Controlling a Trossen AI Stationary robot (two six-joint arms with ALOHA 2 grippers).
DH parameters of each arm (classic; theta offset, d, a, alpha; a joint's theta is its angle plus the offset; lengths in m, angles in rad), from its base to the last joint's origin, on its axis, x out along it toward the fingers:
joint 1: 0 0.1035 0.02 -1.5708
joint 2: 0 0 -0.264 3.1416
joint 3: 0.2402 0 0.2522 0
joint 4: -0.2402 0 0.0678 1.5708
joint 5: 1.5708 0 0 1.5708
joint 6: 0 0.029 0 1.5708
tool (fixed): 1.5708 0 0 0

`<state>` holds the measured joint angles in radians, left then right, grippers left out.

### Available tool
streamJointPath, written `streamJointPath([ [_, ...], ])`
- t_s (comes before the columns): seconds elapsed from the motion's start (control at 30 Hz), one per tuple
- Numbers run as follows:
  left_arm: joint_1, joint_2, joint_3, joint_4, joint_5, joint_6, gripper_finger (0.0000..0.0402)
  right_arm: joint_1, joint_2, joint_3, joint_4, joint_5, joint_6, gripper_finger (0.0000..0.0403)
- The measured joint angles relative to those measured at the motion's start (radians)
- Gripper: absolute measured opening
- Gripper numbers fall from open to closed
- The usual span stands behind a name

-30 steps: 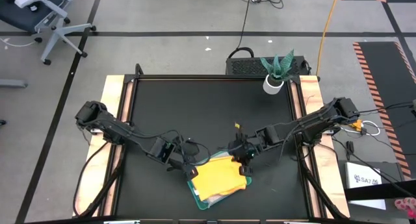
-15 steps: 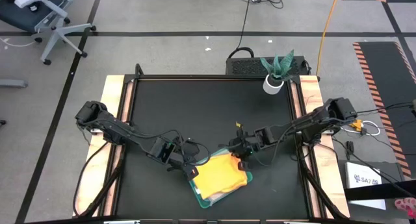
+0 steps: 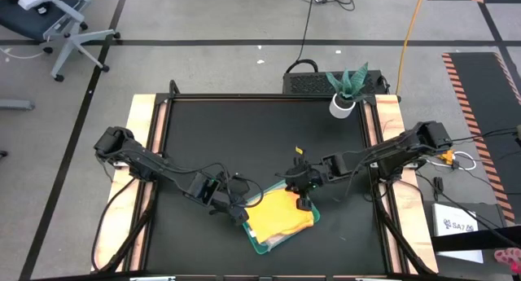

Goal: Fold microfiber towels
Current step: Put the folded orange microfiber cloth into the green transparent bin

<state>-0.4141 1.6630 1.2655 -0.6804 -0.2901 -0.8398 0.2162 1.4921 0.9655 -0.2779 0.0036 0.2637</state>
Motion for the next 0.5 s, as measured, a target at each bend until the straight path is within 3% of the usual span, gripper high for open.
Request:
streamJointPath([
  [0.3,0.000,0.000,0.000,0.000,0.000,0.007,0.0145,0.021,-0.016,0.120,-0.013,0.045,-0.165,0.0000],
  [0.5,0.000,0.000,0.000,0.000,0.000,0.006,0.0145,-0.029,-0.014,0.120,-0.165,0.078,-0.256,0.0001],
])
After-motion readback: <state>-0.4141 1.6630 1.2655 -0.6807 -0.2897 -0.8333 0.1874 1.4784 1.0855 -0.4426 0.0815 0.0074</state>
